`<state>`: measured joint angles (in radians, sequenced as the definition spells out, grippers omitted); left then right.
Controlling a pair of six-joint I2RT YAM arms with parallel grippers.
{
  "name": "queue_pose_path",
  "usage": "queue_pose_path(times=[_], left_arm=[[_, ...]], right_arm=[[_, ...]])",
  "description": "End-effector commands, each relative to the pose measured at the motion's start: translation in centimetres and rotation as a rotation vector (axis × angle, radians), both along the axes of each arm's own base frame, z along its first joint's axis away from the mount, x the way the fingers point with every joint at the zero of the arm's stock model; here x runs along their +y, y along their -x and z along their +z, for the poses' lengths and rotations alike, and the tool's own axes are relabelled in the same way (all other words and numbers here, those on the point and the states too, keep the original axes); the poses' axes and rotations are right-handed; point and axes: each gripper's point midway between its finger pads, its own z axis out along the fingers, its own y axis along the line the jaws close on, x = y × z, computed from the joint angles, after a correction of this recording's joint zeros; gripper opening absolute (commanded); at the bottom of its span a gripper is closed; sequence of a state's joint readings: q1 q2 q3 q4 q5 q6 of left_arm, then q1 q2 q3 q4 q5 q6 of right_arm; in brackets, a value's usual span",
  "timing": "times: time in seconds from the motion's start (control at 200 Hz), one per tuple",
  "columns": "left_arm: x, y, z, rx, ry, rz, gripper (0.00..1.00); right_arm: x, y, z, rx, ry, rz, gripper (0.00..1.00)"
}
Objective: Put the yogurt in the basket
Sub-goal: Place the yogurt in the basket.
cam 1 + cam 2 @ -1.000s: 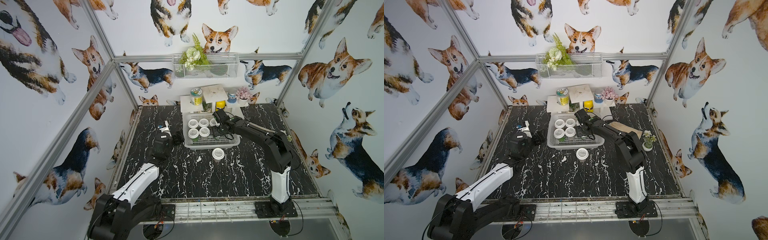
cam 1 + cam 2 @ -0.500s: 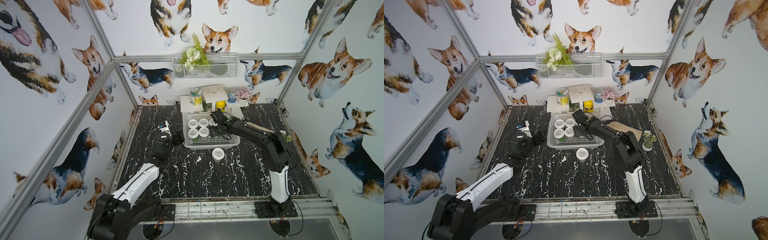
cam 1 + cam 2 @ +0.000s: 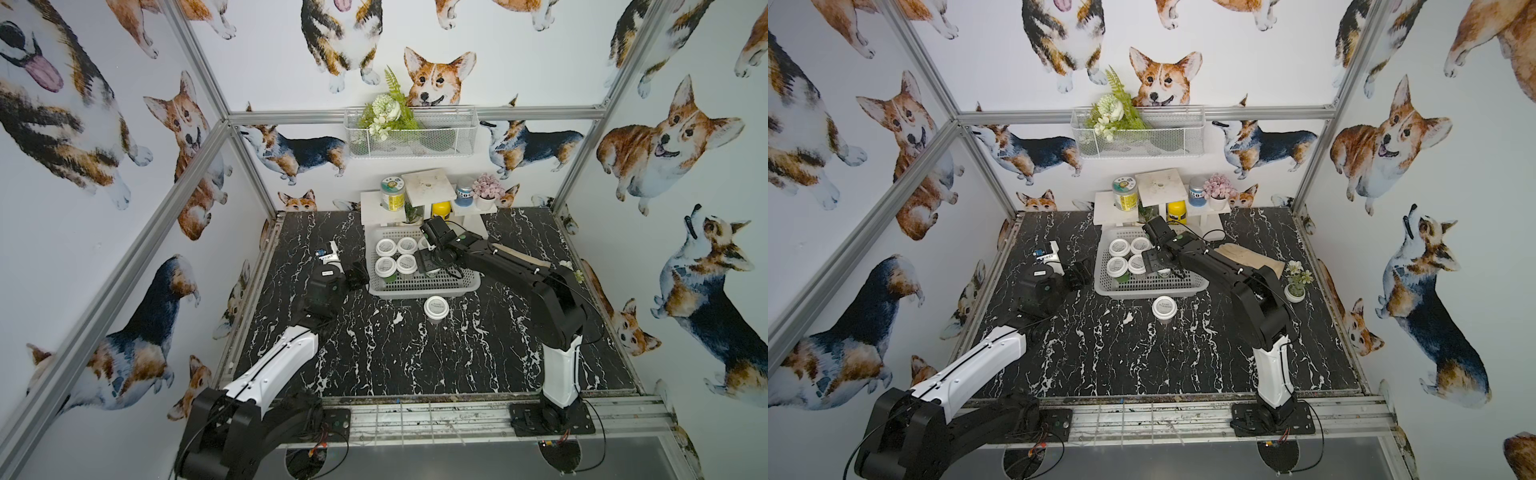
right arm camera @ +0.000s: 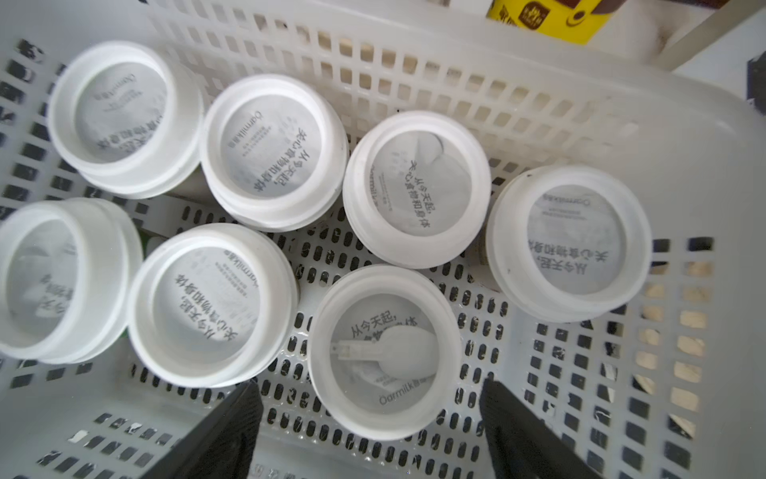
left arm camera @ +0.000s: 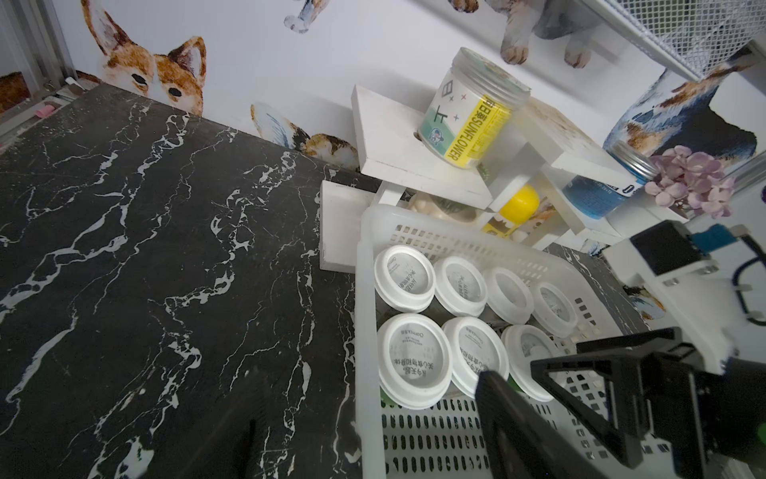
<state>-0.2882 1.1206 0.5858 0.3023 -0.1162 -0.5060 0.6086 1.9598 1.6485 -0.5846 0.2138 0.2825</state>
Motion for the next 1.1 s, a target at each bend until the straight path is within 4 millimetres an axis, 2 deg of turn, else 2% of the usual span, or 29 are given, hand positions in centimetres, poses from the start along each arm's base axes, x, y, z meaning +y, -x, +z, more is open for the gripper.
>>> queue_pose_path(times=[0.0, 0.175, 0.375, 0.541, 0.686, 0.886, 0.971, 0.996, 1.096], left_arm=[[0.0, -0.2, 0.6, -0.019, -0.003, -0.002, 0.84], [-0.2, -0.3, 0.4, -0.012, -0.011, -0.002, 0.84], [-0.5, -0.7, -0.1, 0.011, -0.029, -0.005, 0.85], [-0.8, -0.7, -0.8, 0.029, -0.046, -0.005, 0.85], [-1.4, -0.9, -1.5, 0.048, -0.061, -0.018, 0.85], [-3.9, -0.2, -0.8, 0.017, -0.133, -0.08, 0.84], [-5.2, 0.3, -0.3, -0.001, -0.175, -0.104, 0.83], [-5.5, 0.4, -0.2, -0.003, -0.186, -0.108, 0.83], [-6.1, 0.7, 0.0, -0.013, -0.219, -0.107, 0.82]], right_arm=[[-0.8, 0.7, 1.2, -0.015, 0.018, -0.025, 0.9], [-1.8, 1.9, 3.9, -0.065, -0.018, -0.047, 0.9], [-3.5, 4.7, 5.7, -0.146, -0.095, -0.055, 0.88], [-4.9, 7.3, 5.9, -0.184, -0.158, -0.076, 0.85], [-5.3, 10.4, 5.1, -0.218, -0.23, -0.096, 0.83], [-5.8, 13.5, 5.2, -0.276, -0.273, -0.106, 0.83], [-6.5, 14.3, 5.1, -0.292, -0.296, -0.119, 0.82], [-6.9, 14.6, 6.0, -0.316, -0.324, -0.122, 0.82], [-6.9, 15.3, 5.5, -0.302, -0.352, -0.115, 0.83]])
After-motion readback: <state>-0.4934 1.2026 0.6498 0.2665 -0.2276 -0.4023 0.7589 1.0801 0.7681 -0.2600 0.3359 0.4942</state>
